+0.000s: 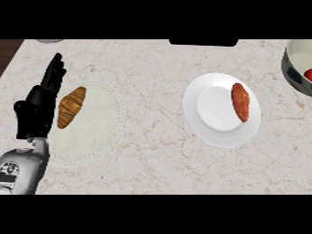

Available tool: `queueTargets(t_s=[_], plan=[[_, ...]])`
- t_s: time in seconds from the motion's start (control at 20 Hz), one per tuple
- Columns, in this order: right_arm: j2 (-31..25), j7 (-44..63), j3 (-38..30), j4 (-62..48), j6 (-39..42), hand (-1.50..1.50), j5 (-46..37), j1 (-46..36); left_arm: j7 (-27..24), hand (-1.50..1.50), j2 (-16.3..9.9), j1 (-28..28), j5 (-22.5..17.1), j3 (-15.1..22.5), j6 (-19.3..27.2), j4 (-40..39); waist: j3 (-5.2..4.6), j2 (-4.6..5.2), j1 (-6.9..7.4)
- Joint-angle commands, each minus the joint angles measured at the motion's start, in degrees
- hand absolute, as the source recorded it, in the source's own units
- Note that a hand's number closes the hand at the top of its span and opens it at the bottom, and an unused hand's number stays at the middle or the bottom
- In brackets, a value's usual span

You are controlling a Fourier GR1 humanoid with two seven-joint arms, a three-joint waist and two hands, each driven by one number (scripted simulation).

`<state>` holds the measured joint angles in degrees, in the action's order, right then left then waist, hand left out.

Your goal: Pick the tomato from the plate and place it in the bowl

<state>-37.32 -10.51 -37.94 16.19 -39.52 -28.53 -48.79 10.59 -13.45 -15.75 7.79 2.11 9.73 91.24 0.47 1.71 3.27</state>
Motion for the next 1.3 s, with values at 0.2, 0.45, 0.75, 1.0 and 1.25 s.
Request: queueTargets(t_s=[0.2, 0.45, 0.75, 1.0, 1.25], plan=[[-1.9, -11.2, -7.7, 1.4, 9.0, -1.50, 10.1, 4.9, -2.2, 0.00, -1.3, 1.8, -0.1, -2.7, -0.5, -2.0, -0.30, -1.13, -2.31], [-2.0, -17.0, -10.9, 3.4, 18.5, -1.50, 16.3, 11.0, 0.8, 0.00, -2.5, 3.1, 0.0, -3.0, -1.5, 2.2, -0.37, -1.73, -3.09], [3.6, -18.6, -6.8, 11.0, 22.5, -1.50, 18.9, 16.8, -2.6, 0.00, -1.3, 6.1, -0.8, -4.8, -2.2, 0.9, -0.51, -1.92, -3.53], [6.6, -15.6, -4.2, 21.8, 24.8, -1.50, 22.5, 23.8, 0.8, 0.00, 1.5, 3.3, 2.9, -2.1, -0.4, 1.7, -0.51, -1.92, -3.79], [14.5, -10.6, -0.3, 37.1, 21.9, -1.50, 24.0, 31.4, 1.3, 0.00, 0.8, 4.8, 1.4, -4.0, -2.1, 3.3, -0.52, -1.96, -3.68]])
